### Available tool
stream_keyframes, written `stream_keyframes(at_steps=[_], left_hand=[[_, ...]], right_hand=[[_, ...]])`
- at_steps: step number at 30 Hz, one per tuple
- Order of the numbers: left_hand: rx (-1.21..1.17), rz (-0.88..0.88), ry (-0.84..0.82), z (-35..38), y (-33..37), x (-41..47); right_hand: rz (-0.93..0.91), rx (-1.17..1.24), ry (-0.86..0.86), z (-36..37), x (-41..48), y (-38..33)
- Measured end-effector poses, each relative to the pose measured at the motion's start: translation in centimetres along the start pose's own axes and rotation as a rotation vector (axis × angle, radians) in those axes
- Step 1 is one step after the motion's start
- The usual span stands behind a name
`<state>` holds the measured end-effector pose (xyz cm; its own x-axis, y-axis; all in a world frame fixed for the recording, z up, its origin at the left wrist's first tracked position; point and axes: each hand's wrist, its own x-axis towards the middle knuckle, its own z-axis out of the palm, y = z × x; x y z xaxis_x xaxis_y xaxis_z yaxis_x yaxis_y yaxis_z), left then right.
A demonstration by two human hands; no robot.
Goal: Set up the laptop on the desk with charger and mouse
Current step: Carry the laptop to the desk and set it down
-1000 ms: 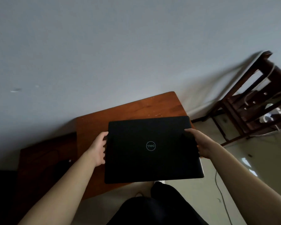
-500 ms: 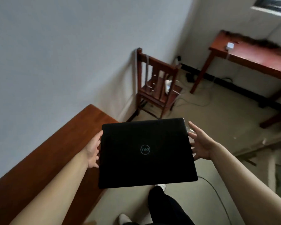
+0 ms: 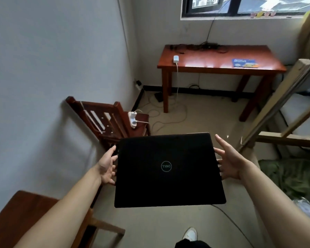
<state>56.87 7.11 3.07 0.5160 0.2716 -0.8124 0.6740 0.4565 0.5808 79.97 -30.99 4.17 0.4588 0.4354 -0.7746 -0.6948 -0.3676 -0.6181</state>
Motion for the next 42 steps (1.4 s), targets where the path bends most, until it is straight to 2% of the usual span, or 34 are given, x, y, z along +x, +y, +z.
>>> stream_keyframes(at_steps=[9,18,22,28,34,42], left_hand=[[0.096,0.06,-0.048,11.4,12.7,6.4],[0.217,0.056,-0.006,17.7,24.4,16.9],[0.229,0.064,-0.073,20.9,31.6,24.7],[0.262,0.09,-0.166,27.0,46.5,35.2],[0.304,0.089,-0.198,33.5,59.8,42.1],[0.308,0.017,-0.172,41.1,70.5,53.8]], right_hand=[[-0.067,0.089,0.069,-10.4,2.7,-10.0],[-0.04,0.155,0.149,-15.3,11.4,-18.7],[-0.041,0.155,0.219,-18.2,17.3,-25.2],[-0.069,0.202,0.349,-23.0,24.7,-38.1],[-0.077,0.258,0.384,-27.8,29.9,-49.8],[-0.065,0.337,0.347,-36.7,40.3,-60.7]])
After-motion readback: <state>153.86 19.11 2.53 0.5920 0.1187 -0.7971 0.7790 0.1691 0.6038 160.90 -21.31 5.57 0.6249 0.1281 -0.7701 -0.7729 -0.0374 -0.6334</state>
